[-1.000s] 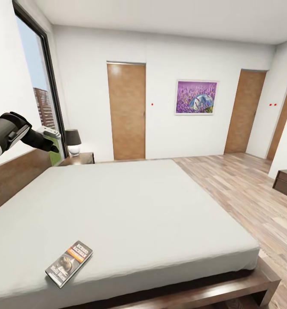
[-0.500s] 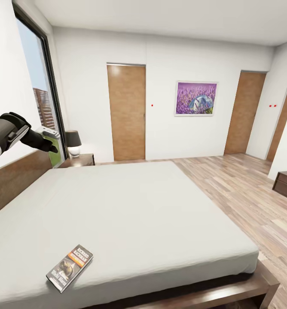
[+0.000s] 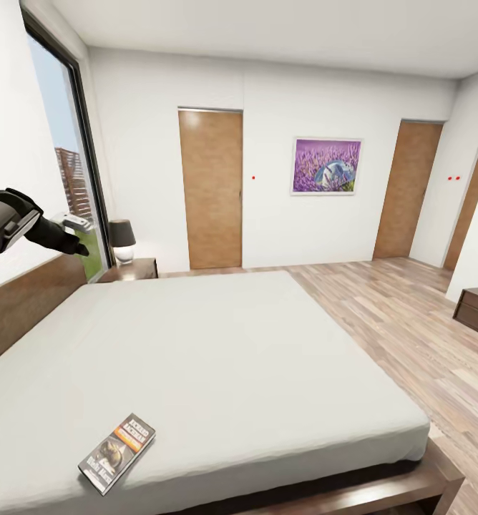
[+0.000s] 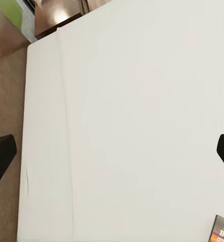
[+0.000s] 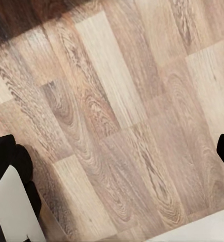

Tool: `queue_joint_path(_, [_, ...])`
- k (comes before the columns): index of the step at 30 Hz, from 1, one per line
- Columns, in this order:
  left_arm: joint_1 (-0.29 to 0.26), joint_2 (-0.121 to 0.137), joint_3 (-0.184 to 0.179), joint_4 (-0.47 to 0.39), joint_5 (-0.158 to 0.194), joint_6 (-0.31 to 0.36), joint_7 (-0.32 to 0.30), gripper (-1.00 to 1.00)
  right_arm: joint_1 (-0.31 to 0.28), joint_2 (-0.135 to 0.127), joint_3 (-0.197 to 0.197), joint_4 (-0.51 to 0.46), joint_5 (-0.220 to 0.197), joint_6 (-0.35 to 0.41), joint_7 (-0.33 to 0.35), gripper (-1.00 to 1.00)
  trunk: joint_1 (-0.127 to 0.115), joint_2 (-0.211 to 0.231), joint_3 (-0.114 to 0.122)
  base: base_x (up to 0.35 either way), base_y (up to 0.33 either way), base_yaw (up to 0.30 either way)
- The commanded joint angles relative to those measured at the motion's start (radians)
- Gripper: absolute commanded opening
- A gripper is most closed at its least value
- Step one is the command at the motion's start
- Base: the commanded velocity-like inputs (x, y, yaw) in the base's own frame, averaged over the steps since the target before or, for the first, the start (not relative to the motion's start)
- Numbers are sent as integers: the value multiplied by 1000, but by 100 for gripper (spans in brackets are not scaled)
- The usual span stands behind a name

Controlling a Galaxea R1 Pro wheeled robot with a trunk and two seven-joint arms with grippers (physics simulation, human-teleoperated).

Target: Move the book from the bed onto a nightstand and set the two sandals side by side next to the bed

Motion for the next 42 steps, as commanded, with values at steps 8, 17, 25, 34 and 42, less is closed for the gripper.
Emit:
queue_joint_path(8, [6, 38, -9, -2, 10, 2, 27, 100, -2, 2, 2, 16, 8, 4, -26, 100, -31, 56, 24, 0, 0, 0])
queue_joint_path(17, [7, 81, -34, -3, 10, -9, 42, 100, -2, 5, 6, 26, 8, 2, -35, 100, -65, 119, 52, 0, 0, 0])
queue_joint_path(25, [48, 136, -65, -2, 10, -24, 81, 100, -2, 12, 21, 44, 8, 2, -56, 100, -96, 175, 77, 0, 0, 0])
queue_joint_path(34, [141, 182, -70, -2, 11, -33, 98, 100, -2, 35, 29, 76, 7, 0, -136, 100, -130, 238, 105, 0, 0, 0])
queue_joint_path(42, [219, 205, -71, -1, 11, -36, 101, 100, -3, 54, 30, 88, 7, -1, -156, 100, -161, 294, 130, 0, 0, 0])
